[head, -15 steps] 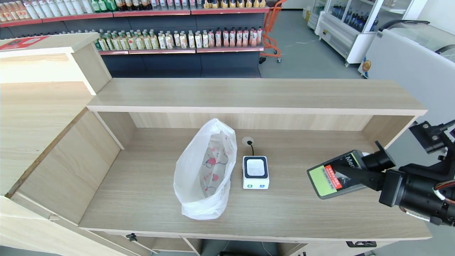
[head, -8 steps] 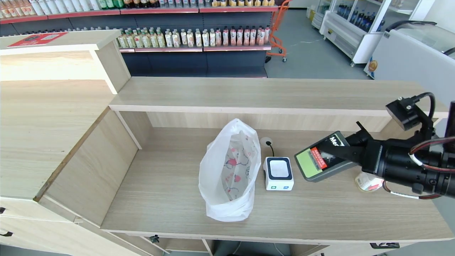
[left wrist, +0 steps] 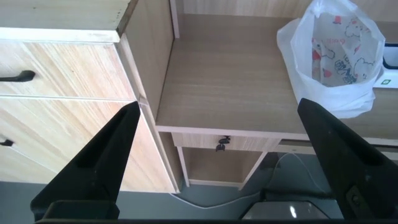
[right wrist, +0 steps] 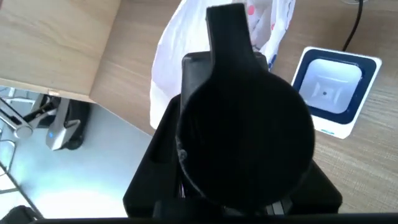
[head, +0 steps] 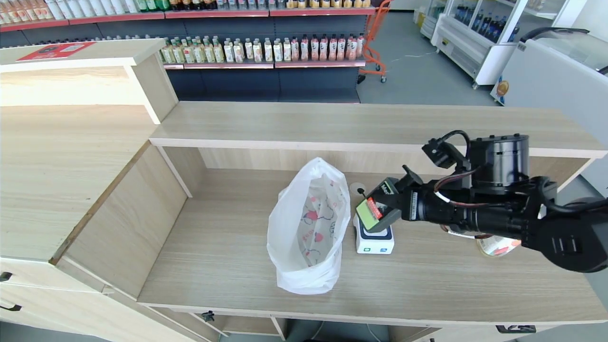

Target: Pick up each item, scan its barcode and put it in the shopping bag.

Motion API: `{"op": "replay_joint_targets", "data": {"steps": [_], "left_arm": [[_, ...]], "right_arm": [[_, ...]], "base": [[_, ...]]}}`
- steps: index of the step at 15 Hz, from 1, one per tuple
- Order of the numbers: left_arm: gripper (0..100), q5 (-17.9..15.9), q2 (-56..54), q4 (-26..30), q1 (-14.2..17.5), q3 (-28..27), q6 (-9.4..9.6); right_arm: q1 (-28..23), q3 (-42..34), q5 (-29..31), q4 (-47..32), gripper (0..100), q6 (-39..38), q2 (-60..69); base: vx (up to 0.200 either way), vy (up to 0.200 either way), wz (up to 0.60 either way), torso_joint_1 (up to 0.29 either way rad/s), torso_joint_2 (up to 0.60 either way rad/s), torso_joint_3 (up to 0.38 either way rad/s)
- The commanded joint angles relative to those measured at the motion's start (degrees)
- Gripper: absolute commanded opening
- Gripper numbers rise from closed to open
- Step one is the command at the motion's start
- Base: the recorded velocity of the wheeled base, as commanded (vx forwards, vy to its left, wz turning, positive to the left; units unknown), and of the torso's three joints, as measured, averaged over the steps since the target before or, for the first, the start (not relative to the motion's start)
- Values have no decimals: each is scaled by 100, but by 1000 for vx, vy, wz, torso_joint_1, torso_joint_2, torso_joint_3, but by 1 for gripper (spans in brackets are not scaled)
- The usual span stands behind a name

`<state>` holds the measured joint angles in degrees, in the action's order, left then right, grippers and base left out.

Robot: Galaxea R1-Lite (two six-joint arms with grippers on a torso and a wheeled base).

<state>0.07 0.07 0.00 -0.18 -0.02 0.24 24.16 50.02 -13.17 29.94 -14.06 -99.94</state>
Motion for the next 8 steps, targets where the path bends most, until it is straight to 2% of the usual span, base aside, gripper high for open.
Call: {"op": "replay_joint_targets", "data": {"steps": [1,2,8], "left_arm": [[100,1,1,0,1,-6,2],[100,1,1,0,1,2,2],[100,1,1,0,1,2,2]], "right_arm": [[256,87,244,267,0,527,-869],[326,131,244,319,0,966,-1159],[730,852,376,1075,0,1687,-2557]], "base": [[0,0,0,0,0,0],[0,0,0,0,0,0],[0,0,0,0,0,0]]}}
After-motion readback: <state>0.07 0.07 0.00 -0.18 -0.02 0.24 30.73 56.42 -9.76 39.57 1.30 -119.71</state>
